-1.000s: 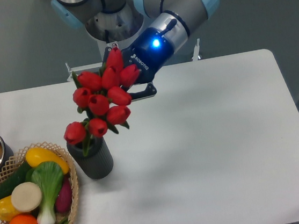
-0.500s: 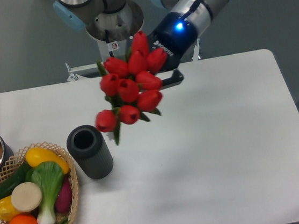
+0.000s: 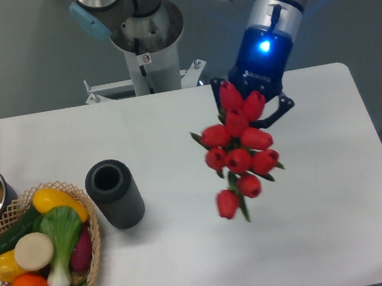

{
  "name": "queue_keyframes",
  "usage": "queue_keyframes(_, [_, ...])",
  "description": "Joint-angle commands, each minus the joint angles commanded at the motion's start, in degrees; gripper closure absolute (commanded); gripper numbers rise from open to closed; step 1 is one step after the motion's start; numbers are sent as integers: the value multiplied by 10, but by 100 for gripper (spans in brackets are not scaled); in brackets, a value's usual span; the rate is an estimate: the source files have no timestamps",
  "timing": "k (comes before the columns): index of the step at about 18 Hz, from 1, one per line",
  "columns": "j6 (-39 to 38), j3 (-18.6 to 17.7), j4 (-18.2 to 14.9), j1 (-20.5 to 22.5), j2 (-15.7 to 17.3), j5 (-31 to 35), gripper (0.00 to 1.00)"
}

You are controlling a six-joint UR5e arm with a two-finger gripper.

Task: Pick up the flowers from the vase
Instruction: 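Carry the tulip bunch away from the vase over the open table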

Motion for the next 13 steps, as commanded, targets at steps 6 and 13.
queue_keyframes(6, [22, -9, -16, 4, -10, 170, 100])
queue_keyframes(13, [78, 17, -61, -1, -35, 290, 100])
